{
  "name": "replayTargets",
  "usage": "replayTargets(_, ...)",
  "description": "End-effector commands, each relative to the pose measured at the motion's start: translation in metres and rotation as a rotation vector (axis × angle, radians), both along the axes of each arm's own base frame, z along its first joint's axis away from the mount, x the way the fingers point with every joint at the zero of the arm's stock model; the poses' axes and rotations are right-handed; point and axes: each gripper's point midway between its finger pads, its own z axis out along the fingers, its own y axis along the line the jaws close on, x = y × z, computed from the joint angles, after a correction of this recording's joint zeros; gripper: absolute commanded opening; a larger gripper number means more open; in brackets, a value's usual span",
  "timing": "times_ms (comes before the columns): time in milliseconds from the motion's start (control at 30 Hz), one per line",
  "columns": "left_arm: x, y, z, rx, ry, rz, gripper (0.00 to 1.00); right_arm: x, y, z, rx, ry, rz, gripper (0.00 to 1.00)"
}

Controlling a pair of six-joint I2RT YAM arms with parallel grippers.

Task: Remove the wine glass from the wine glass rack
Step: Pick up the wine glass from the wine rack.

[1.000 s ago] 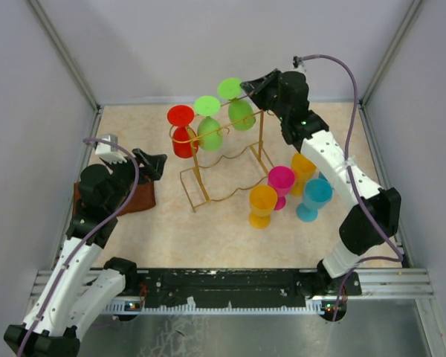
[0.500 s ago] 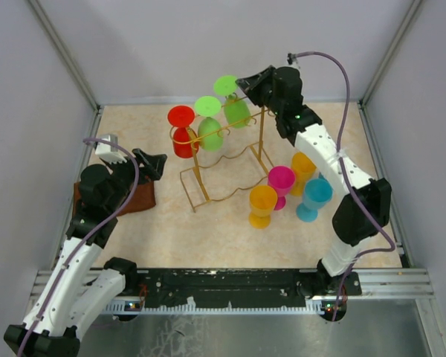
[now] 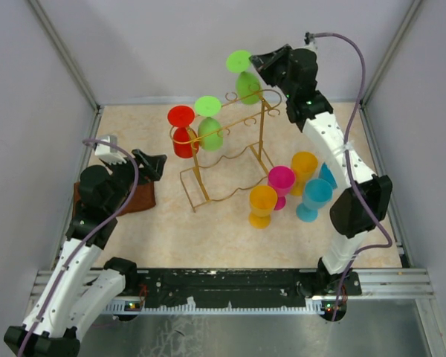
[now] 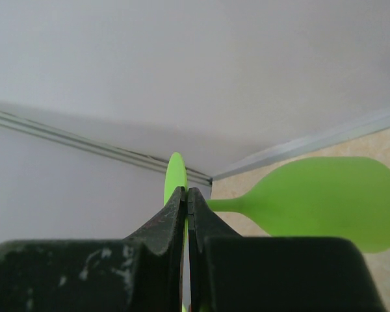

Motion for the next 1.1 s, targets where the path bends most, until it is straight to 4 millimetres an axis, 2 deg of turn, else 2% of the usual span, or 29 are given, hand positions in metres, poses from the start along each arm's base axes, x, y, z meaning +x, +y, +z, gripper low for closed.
replayTargets(0, -0.001, 0.004, 0.005, -0.006, -0.019, 0.017, 0.99, 0.001, -0.033, 0.067, 0.030, -0.171, -0.052, 0.00)
replayTargets(167, -0.003, 0.002, 0.005, -0.009, -0.017, 0.005, 0.99, 0.000, -0.077, 0.075, 0.020, -0.192, -0.127, 0.00)
replayTargets(267, -0.005, 0.003, 0.009, -0.002, -0.034, 0.004, 0.99, 0.000, -0.105, 0.066, 0.007, -0.167, -0.155, 0.00)
replayTargets(333, -0.006, 0.004, 0.013, 0.012, -0.044, 0.002, 0.99, -0.015, -0.126, 0.079, -0.002, -0.196, -0.185, 0.00)
replayTargets(500, -0.011, 0.002, 0.014, 0.030, -0.046, -0.021, 0.99, -0.044, -0.160, 0.075, -0.052, -0.208, -0.252, 0.00)
replayTargets(667, -0.023, -0.010, 0.015, 0.025, -0.052, -0.108, 0.99, -0.095, -0.162, 0.077, -0.105, -0.239, -0.239, 0.00)
replayTargets(867, -0.048, -0.027, 0.008, 0.037, -0.048, -0.250, 0.99, -0.159, -0.170, 0.059, -0.120, -0.239, -0.256, 0.00)
replayTargets(967, -0.059, -0.036, 0.005, 0.010, -0.046, -0.318, 0.99, -0.185, -0.163, 0.042, -0.124, -0.227, -0.209, 0.00)
replayTargets(1067, -0.068, -0.045, 0.005, -0.037, -0.041, -0.370, 0.99, -0.208, -0.148, 0.031, -0.127, -0.240, -0.111, 0.00)
